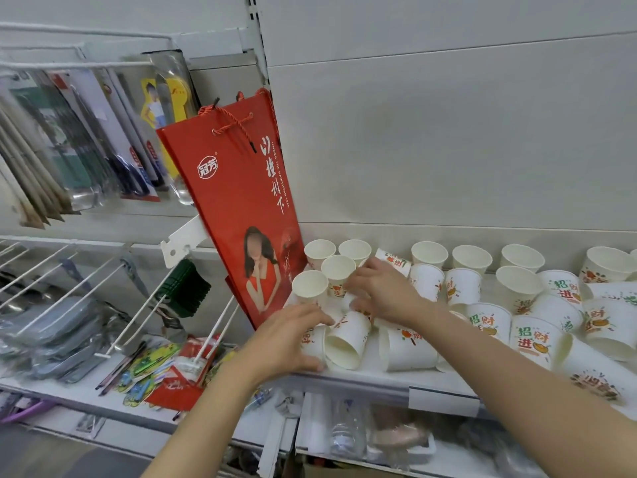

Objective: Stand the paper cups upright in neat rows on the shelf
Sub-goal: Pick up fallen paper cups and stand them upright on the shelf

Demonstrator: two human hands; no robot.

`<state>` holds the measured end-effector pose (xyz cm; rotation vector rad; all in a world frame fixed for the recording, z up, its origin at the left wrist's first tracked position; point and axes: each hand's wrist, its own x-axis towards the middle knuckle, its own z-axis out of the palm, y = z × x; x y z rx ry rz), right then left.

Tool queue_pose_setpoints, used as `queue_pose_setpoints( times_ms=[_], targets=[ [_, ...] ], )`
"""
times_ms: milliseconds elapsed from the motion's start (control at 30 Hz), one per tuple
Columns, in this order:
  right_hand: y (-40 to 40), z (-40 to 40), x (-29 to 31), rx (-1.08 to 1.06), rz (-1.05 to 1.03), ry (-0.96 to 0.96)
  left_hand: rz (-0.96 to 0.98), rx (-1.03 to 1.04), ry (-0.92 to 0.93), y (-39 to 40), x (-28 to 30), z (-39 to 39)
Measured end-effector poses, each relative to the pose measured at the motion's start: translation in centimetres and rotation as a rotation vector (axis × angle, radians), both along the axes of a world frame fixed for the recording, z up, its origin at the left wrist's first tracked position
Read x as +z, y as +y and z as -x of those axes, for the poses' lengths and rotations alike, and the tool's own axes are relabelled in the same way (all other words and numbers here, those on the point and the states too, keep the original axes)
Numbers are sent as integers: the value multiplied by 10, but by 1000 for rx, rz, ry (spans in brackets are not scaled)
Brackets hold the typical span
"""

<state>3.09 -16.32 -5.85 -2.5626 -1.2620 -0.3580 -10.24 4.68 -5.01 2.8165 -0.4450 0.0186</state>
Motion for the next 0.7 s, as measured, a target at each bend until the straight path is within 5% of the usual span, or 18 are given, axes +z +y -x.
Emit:
queue_pose_setpoints(
  times_ms=[233, 467, 700],
  targets=[
    [9, 12, 3, -113, 139, 52, -47, 44, 6, -2, -18, 0],
    [7, 19, 11, -168, 127, 43, 470, 251, -149, 9, -27, 7],
    [0, 25, 24, -220, -63, 111, 621, 390, -273, 1, -44, 1]
  ],
)
